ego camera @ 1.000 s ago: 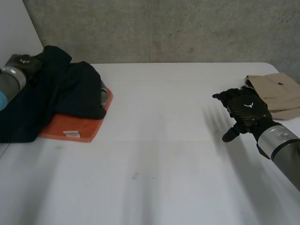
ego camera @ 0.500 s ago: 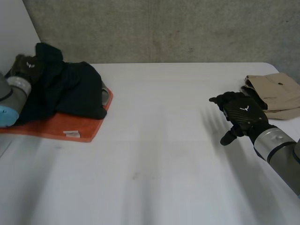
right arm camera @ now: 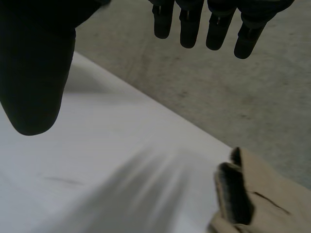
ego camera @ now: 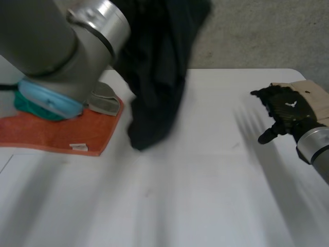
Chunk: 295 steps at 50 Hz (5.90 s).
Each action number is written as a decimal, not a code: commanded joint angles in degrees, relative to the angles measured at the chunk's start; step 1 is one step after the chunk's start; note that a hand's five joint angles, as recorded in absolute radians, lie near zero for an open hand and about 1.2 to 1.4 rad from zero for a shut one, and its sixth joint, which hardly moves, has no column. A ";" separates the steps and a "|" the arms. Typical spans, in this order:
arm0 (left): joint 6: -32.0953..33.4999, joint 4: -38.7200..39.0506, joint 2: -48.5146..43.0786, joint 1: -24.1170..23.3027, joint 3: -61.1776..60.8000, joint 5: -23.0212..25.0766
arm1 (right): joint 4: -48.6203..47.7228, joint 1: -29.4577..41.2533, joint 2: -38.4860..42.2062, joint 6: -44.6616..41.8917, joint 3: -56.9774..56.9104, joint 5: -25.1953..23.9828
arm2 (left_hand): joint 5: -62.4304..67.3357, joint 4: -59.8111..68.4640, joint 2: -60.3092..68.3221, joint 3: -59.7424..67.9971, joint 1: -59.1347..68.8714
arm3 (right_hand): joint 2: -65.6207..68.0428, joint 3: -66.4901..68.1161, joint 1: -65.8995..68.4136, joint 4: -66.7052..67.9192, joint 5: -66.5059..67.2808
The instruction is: Fold the laundry.
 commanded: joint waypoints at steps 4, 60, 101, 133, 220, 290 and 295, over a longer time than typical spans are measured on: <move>7.11 -13.55 -2.46 -3.82 -14.47 -7.64 | 0.64 -4.22 -1.39 4.41 -2.55 -0.37 | 14.21 11.60 11.68 11.93 14.13 | -2.31 -2.05 -2.85 -2.22 -2.33; -20.74 -15.84 -2.28 8.05 -35.23 -2.63 | 37.22 20.47 30.88 -42.80 -51.42 -1.16 | 14.21 11.60 11.68 11.93 14.13 | 67.69 67.95 67.15 67.78 67.67; -9.50 -22.97 2.05 12.97 13.63 -6.50 | 24.11 15.63 1.24 0.28 -48.34 6.12 | 14.21 11.60 11.68 11.93 14.13 | 67.69 67.95 67.15 67.78 67.67; 2.19 -2.93 -14.88 16.84 8.33 -19.51 | -3.18 23.20 25.27 -6.93 -48.26 23.46 | -55.79 -58.40 -58.32 -58.07 -55.87 | -2.31 -2.05 -2.85 -2.22 -2.33; 14.77 -5.11 7.54 10.68 -30.04 -16.61 | 1.60 24.43 21.84 -13.79 -39.38 19.14 | 14.21 11.60 11.68 11.93 14.13 | 67.69 67.95 67.15 67.78 67.67; -1.67 11.14 -3.16 9.72 -26.51 -7.38 | -2.18 15.20 15.23 -16.06 -22.52 12.64 | 14.21 11.60 11.68 11.93 14.13 | 67.69 67.95 67.15 67.78 67.67; 0.08 8.95 -2.02 9.10 -32.58 -5.71 | 0.29 14.50 13.82 -18.88 -16.01 12.37 | 14.21 11.60 11.68 11.93 14.13 | 67.69 67.95 67.15 67.78 67.67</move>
